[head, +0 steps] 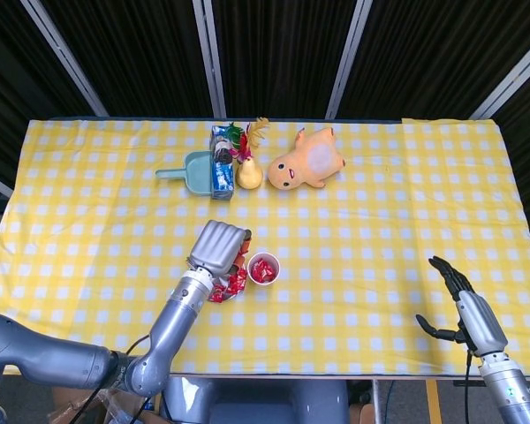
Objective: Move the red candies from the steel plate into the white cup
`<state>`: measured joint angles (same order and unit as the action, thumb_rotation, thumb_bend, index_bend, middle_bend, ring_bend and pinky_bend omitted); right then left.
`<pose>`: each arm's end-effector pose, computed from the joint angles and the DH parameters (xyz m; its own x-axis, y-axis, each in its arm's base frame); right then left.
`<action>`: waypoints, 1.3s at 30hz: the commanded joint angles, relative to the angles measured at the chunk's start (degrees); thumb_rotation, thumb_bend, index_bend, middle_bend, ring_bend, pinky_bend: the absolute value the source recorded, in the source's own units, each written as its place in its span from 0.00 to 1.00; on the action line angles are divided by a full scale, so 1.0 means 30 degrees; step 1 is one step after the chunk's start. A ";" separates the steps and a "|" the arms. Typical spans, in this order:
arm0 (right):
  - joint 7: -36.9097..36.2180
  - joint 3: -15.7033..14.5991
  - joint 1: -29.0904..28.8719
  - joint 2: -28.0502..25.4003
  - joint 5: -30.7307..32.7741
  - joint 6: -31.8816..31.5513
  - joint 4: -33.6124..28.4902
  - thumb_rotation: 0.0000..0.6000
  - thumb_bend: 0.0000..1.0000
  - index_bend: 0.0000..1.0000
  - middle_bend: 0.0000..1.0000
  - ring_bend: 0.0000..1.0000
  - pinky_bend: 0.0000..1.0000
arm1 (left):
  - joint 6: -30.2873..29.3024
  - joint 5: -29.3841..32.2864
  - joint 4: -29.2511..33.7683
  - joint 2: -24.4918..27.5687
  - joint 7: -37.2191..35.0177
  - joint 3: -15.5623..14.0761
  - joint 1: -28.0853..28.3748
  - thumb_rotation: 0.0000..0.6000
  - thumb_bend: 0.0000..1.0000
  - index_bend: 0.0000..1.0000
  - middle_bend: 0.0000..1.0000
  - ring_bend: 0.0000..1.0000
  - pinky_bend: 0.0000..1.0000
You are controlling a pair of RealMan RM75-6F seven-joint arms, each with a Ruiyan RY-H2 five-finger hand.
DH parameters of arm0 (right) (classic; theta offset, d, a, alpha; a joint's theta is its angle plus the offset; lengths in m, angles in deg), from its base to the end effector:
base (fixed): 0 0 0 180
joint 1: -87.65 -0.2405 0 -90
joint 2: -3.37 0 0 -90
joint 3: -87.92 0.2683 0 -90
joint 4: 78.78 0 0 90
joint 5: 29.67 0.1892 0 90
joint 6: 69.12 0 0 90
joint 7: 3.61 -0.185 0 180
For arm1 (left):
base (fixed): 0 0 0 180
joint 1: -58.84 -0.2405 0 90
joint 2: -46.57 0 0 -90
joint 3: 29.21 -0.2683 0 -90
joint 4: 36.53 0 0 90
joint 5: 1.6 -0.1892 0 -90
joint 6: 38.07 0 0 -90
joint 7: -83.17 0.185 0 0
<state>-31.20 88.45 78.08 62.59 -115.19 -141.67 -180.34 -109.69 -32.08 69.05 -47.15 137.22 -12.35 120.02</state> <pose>-0.2891 -0.2294 0.1527 -0.1368 -0.2482 0.9590 -0.9906 0.0379 -0.1315 -0.0141 0.3703 -0.0228 0.5293 0.2460 0.8120 0.8221 -0.3852 -0.4192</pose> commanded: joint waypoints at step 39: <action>-0.0351 -0.0025 -0.0051 -0.0112 -0.0044 0.0131 0.0002 1.00 0.36 0.00 0.00 0.00 0.00 | 0.0184 0.0239 -0.3661 -0.3969 0.0283 0.0496 0.2138 1.00 0.29 0.38 0.42 0.83 0.90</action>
<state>-32.25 88.38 77.92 62.26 -115.32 -141.27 -180.33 -109.05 -31.28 57.94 -59.17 138.18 -10.94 126.54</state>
